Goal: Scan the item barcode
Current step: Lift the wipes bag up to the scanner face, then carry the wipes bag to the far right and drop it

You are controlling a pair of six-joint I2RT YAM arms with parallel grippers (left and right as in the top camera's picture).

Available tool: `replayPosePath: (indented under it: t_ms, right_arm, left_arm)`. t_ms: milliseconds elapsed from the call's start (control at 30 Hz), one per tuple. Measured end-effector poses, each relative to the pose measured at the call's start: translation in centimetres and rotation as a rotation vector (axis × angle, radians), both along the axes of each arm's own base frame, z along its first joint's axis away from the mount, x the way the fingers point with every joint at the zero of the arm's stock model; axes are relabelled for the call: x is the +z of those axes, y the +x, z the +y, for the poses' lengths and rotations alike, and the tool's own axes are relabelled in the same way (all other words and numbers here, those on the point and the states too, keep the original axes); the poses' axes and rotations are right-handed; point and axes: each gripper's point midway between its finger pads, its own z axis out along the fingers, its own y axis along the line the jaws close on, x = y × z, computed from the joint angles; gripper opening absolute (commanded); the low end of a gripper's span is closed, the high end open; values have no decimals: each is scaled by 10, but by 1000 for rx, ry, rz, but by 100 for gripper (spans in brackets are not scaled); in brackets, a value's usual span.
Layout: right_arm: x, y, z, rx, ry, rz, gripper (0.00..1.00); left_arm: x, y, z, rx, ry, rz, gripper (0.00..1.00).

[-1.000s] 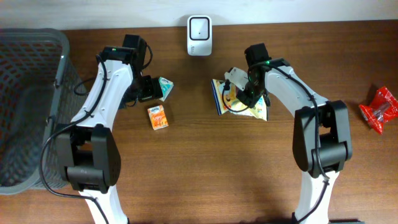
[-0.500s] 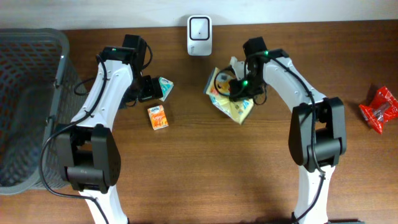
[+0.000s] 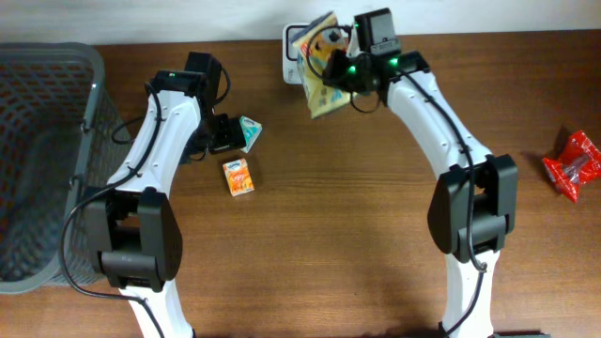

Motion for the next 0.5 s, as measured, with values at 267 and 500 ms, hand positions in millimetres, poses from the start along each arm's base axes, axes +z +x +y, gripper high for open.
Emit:
replayPosePath:
  t_ms: [267, 500]
  right_arm:
    - [15, 39, 33, -127, -41, -236, 4]
    - [-20, 50, 27, -185, -106, -227, 4]
  left_arm:
    - [0, 0, 0, 0, 0, 0, 99]
    - [0, 0, 0, 0, 0, 0, 99]
